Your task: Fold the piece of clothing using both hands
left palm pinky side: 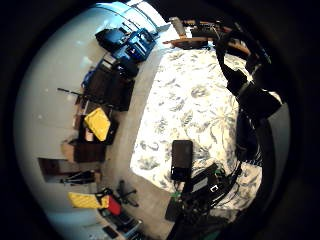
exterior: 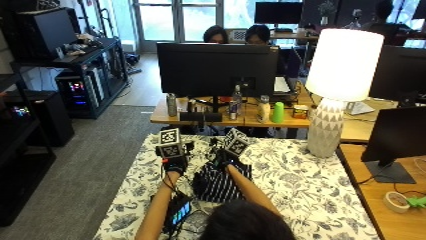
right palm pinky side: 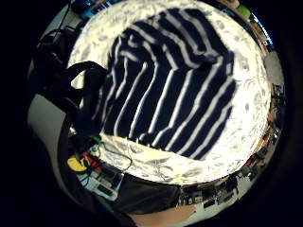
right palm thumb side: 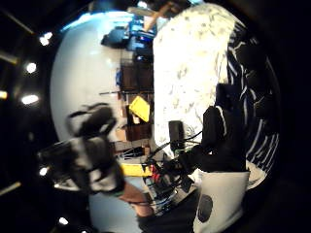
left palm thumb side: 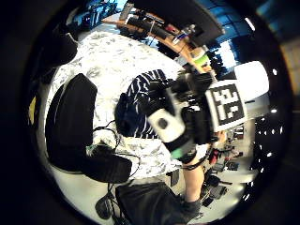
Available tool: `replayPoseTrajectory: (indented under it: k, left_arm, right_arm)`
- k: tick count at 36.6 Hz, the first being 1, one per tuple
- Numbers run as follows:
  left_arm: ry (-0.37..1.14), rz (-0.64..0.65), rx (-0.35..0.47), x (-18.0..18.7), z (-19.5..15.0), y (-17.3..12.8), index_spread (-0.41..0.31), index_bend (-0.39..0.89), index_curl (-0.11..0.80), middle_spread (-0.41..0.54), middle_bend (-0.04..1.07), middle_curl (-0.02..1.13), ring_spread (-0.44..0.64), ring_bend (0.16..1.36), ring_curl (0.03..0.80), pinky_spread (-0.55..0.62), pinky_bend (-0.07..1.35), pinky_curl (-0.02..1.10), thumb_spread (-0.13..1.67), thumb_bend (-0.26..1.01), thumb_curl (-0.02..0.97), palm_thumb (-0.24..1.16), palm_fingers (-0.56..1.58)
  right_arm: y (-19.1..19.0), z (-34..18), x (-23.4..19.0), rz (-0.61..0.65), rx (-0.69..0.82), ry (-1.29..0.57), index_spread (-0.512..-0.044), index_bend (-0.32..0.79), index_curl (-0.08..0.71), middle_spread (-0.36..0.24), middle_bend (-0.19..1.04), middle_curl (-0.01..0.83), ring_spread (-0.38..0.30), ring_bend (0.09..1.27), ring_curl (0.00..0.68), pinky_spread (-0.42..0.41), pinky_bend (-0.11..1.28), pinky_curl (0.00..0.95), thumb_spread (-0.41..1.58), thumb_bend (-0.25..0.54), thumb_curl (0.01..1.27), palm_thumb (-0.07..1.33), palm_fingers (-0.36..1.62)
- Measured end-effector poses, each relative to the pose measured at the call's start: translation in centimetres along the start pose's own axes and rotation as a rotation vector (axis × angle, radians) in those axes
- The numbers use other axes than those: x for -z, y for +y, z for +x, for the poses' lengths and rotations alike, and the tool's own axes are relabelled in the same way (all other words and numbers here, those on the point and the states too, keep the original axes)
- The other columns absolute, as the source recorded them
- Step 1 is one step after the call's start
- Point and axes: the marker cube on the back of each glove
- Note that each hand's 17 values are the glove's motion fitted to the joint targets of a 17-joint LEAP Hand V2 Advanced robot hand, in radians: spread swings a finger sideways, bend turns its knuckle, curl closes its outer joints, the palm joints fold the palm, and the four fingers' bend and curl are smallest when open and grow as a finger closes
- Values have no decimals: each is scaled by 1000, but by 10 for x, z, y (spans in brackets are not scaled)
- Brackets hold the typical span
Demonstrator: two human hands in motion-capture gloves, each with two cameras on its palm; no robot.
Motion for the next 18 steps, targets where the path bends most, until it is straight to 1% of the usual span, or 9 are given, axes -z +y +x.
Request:
replayPoseTrajectory:
  k: [4,5,8,9,13,18]
  left_arm:
    - [51,-3,1,-6,2,8,-171,143,375,-194,192,398,-184,428,337,-185,461,346,1407,83,226,348,890]
    - [49,-11,0,-8,4,10,-172,139,374,-193,184,396,-184,419,334,-183,454,345,1409,80,223,345,882]
    - [14,-31,-13,-11,8,14,-179,139,371,-204,177,398,-200,411,338,-203,452,347,1423,84,226,361,921]
    - [-4,-36,-17,-11,9,14,-180,138,370,-205,175,399,-202,408,340,-205,449,349,1428,85,226,365,922]
    - [-49,-51,-17,-5,16,15,-184,139,369,-211,167,403,-209,396,347,-213,445,357,1437,81,226,370,927]
    - [-48,-51,-21,8,27,19,-186,135,366,-211,165,404,-208,383,354,-219,437,362,1444,76,226,374,922]
  right_arm:
    - [-18,16,43,87,-49,97,-206,36,115,-112,253,467,-168,765,457,-278,826,429,977,-14,568,921,1051]
    - [-14,17,57,98,-63,120,-206,31,112,-111,248,466,-166,760,456,-277,826,430,993,-14,563,919,1055]
    - [15,10,98,114,-98,172,-208,46,116,-108,243,465,-161,748,451,-268,798,420,1034,-12,553,920,1070]
    - [18,14,107,126,-103,188,-208,49,119,-107,239,464,-160,743,450,-267,793,419,1042,-11,550,921,1074]
    - [4,42,129,224,-73,248,-203,70,128,-105,243,465,-157,715,442,-264,765,410,1077,-13,539,920,1106]
    - [2,66,136,234,-100,288,-201,74,141,-103,261,469,-155,696,436,-267,734,399,1098,-15,529,922,1143]
